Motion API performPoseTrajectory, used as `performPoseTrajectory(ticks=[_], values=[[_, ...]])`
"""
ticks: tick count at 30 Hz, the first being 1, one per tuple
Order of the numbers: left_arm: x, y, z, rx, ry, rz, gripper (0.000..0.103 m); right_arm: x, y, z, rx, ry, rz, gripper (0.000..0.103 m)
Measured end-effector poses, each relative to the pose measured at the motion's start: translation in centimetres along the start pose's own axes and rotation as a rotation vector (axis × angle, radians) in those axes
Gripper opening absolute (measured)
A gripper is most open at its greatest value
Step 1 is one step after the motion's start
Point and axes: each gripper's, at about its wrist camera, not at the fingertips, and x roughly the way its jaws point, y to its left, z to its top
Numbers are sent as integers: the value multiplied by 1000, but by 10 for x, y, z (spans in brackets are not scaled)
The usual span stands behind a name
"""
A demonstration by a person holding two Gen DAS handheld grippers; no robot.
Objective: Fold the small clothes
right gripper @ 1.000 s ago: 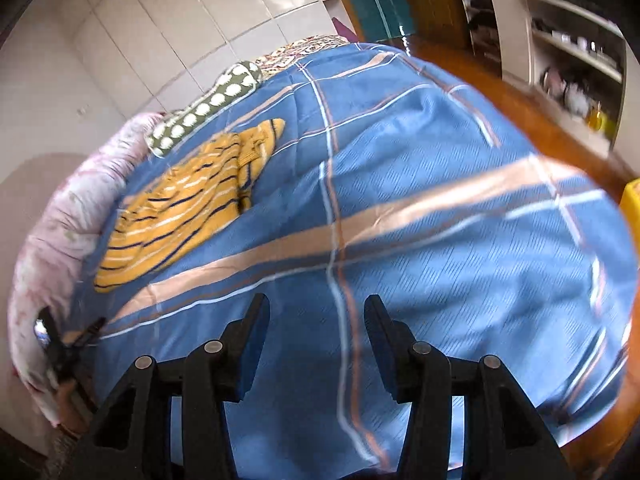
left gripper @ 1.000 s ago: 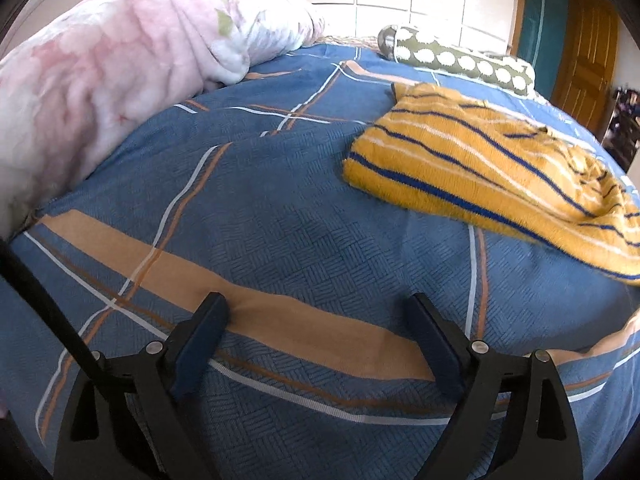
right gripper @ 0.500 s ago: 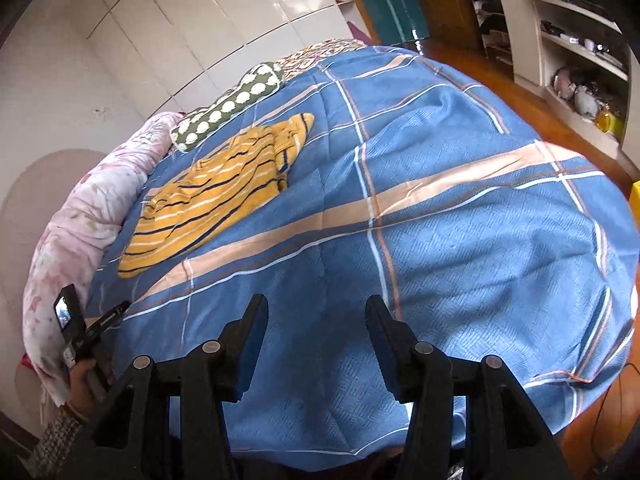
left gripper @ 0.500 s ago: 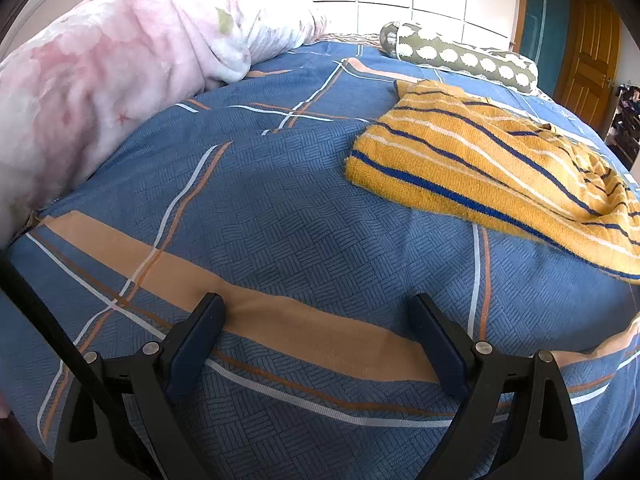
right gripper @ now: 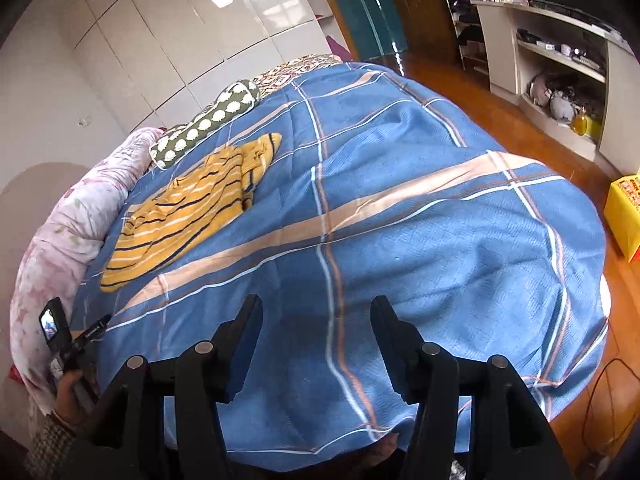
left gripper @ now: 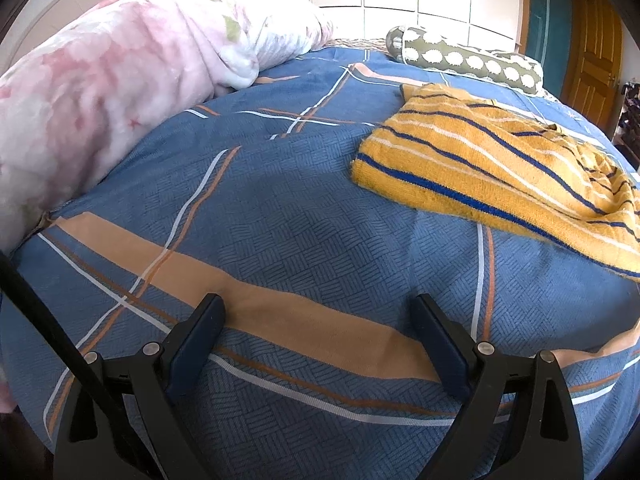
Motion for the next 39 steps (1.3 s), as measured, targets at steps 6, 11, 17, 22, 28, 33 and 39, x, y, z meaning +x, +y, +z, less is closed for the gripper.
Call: performPoseTrajectory(ticks=[6, 11, 17, 22, 28, 33, 39], values=[[-2, 1, -2, -5, -7, -9, 94, 20, 13, 16, -17, 25, 24, 62], [-4, 2, -5, -7, -11, -11, 94, 49, 51, 52, -47, 14, 167, 65], [-4, 5, -5, -15, -18, -34, 94, 131, 75, 107, 40, 91, 292, 66], [-6, 8, -6, -26, -27, -52, 94, 201, 64, 116, 240, 202, 385, 66], [-5, 10, -5, -33, -30, -71, 94, 219, 83, 102, 238, 255, 492, 66], [-3, 8, -3, -20, -22, -57, 94, 222, 97, 78, 248, 263, 506, 43], [-1, 4, 0, -10, -12, -42, 94, 199, 109, 90, 180, 230, 515, 14]])
